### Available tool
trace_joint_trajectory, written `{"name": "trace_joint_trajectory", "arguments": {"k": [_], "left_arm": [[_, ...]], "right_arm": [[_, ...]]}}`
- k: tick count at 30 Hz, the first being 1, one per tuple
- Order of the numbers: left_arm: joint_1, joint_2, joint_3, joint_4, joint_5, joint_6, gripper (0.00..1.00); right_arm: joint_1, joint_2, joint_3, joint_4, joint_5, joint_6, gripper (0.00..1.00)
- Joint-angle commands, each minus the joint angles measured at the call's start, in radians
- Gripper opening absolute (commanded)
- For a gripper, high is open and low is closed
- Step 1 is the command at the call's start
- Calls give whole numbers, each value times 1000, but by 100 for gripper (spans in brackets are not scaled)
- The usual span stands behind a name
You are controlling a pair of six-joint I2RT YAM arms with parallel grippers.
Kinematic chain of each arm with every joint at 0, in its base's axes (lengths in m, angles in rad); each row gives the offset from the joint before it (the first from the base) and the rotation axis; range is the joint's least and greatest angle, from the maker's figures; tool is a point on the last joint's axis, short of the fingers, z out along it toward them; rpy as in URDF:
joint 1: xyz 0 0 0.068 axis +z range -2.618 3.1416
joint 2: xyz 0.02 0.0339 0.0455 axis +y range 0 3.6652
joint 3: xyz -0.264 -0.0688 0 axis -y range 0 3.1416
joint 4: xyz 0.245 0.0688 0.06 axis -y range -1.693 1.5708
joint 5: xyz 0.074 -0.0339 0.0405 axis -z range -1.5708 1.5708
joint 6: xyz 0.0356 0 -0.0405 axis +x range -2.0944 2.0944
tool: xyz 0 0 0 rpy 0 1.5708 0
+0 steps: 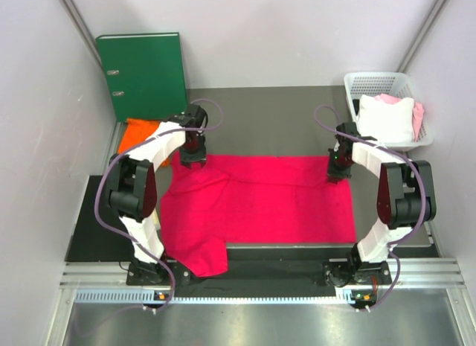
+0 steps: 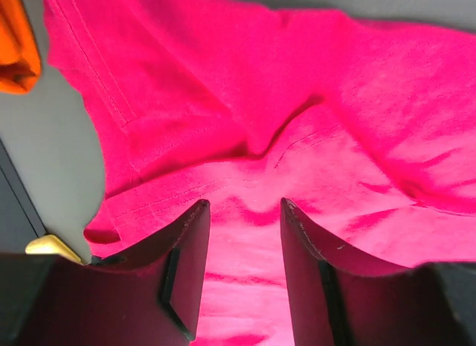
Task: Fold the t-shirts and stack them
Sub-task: Fold the flattened tshirt in 1/3 of the way
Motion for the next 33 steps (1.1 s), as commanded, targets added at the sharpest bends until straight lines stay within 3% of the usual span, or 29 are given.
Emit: {"name": "trace_joint_trajectory", "arguments": {"k": [1, 16, 17, 21, 33], "left_arm": [[-2, -10, -36, -8, -1, -1, 47], [-3, 131, 29, 67, 7, 11, 48], [-3, 137, 32, 68, 4, 13, 45], [-3, 131, 56, 50, -21, 11, 0], [-12, -19, 7, -64, -67, -22, 0]], "right_arm": [[6, 17, 30, 18, -19, -10, 2], [8, -11, 9, 24, -30, -4, 2], [8, -12, 10, 24, -30, -3, 2], [9, -14, 13, 22, -30, -6, 2], [8, 17, 33, 22, -38, -10, 2]]}}
